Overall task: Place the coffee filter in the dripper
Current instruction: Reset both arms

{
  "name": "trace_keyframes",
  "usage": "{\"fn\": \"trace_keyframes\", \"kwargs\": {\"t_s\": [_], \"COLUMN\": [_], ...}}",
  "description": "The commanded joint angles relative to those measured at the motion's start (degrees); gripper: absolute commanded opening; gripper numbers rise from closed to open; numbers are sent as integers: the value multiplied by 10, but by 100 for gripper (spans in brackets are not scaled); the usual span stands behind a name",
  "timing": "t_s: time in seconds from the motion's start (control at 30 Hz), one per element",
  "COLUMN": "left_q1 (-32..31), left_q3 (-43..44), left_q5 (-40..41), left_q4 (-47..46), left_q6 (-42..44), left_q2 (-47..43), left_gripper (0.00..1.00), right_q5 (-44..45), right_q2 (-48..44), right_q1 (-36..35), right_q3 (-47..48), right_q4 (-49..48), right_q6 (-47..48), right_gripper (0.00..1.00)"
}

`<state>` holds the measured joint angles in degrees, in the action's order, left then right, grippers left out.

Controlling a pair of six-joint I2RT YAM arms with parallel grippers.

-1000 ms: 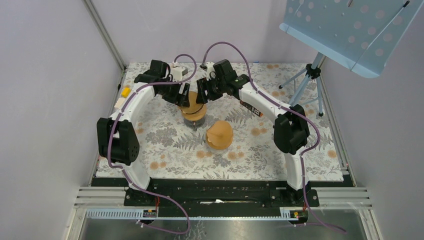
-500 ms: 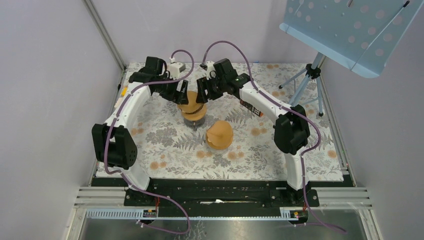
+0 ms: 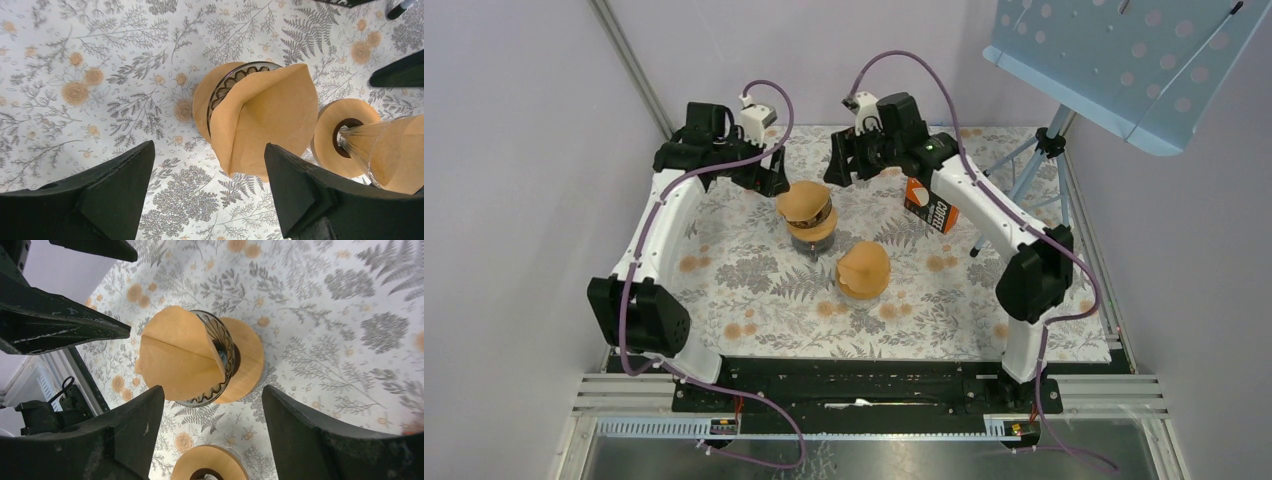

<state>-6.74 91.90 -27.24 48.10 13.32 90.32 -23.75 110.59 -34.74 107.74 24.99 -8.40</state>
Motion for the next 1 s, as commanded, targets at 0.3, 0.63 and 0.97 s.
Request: {"fn": "trace_keyframes", "kwargs": {"t_s": [0.3, 0.63, 0.97], "left_q1": [20, 24, 26], "left_q3": [-116, -254, -241], "left_q5": [87, 175, 97], "left_q4": [-221, -412, -358], "left_q6": [-50, -92, -131], "left_q2": [-164, -278, -326], "left_gripper": [99, 99, 99], "right_q5": [92, 279, 268], "right_q2": [-233, -393, -481], "right_q1": [72, 91, 124], "right_q3": [-175, -312, -371], "right_q4": [-77, -113, -123], "right_q6": [69, 155, 146], "right_gripper": [94, 100, 100]}}
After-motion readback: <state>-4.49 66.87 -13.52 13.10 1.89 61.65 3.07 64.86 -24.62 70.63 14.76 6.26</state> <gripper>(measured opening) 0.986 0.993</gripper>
